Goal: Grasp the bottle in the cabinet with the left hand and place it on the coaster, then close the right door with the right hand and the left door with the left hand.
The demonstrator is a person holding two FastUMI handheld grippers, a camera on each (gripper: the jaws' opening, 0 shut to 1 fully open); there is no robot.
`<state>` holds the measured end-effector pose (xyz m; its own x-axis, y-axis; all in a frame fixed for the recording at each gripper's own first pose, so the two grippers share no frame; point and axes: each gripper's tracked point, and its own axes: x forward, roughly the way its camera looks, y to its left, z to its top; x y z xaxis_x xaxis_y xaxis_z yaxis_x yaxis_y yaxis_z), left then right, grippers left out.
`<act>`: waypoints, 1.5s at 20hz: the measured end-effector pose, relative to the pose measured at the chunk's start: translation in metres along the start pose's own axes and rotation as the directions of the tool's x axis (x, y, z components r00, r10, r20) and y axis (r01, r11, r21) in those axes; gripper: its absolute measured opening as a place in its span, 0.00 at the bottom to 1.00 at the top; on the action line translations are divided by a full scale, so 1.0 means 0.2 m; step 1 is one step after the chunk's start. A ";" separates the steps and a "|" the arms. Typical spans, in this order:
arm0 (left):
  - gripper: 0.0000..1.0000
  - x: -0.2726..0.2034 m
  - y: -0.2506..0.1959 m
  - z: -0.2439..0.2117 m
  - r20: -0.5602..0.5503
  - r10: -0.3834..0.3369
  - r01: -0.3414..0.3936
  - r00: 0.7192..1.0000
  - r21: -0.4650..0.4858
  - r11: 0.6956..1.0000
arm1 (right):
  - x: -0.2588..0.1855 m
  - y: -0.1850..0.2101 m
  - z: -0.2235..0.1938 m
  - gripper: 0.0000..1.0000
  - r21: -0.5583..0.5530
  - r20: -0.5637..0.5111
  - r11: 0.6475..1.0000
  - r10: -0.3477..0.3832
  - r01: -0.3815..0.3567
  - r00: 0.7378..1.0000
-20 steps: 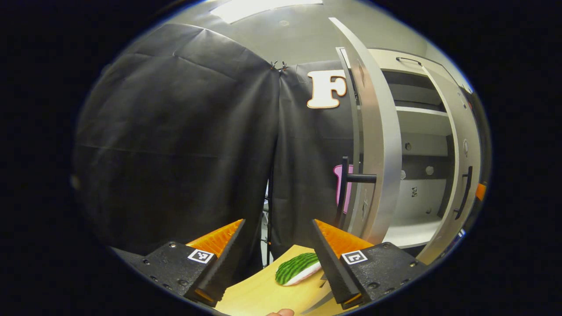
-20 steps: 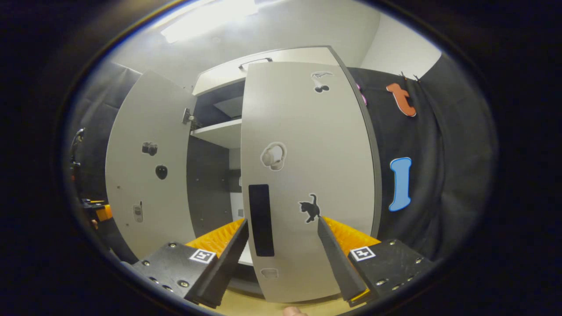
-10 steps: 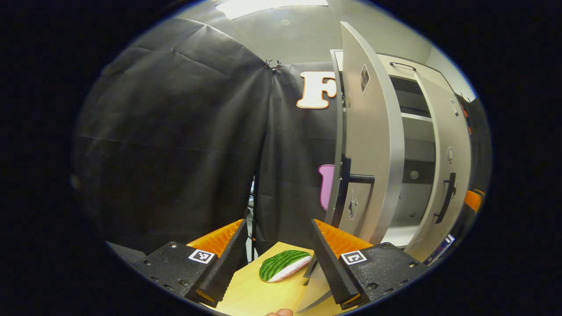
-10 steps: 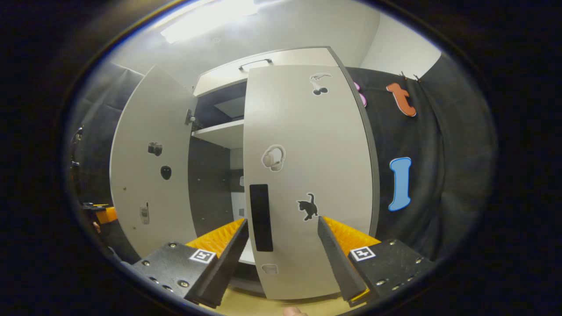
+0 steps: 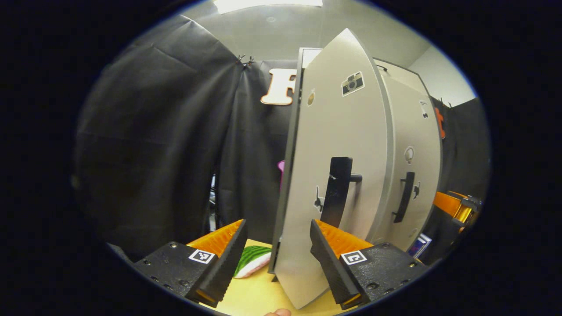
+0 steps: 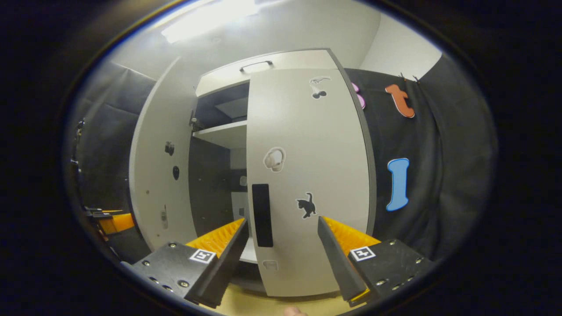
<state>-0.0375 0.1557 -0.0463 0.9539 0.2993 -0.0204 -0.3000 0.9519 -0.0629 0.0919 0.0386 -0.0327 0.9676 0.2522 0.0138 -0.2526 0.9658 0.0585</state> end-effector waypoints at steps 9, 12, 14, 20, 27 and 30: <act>0.87 0.17 -0.50 -0.03 0.005 -0.231 0.231 0.973 0.058 0.971 | -0.11 -0.25 0.01 0.93 0.009 0.001 0.993 -0.121 0.121 0.993; 0.92 0.23 -0.57 -0.03 0.002 -0.261 0.260 0.965 0.064 0.963 | -0.14 -0.32 0.01 0.96 0.019 0.001 0.988 -0.156 0.156 0.988; 0.92 0.25 -0.61 -0.03 -0.008 -0.271 0.271 0.963 0.069 0.960 | -0.16 -0.35 0.01 0.96 0.020 0.002 0.985 -0.174 0.174 0.985; 0.93 0.32 -0.69 -0.02 -0.007 -0.292 0.291 0.957 0.072 0.954 | -0.17 -0.40 0.02 0.96 0.015 0.002 0.980 -0.196 0.196 0.981; 0.93 0.37 -0.73 0.01 -0.015 -0.296 0.297 0.955 0.067 0.953 | -0.19 -0.40 0.02 0.96 0.002 0.003 0.980 -0.199 0.199 0.980; 0.93 0.35 -0.75 0.02 -0.012 -0.305 0.305 0.952 0.066 0.950 | -0.22 -0.40 0.04 0.96 0.006 0.009 0.980 -0.200 0.200 0.980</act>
<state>0.0737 0.0339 -0.0338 0.9999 -0.0063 -0.0122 0.0063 1.0000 -0.0004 0.0700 -0.0510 -0.0309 0.9985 0.0533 0.0112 -0.0540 0.9964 0.0658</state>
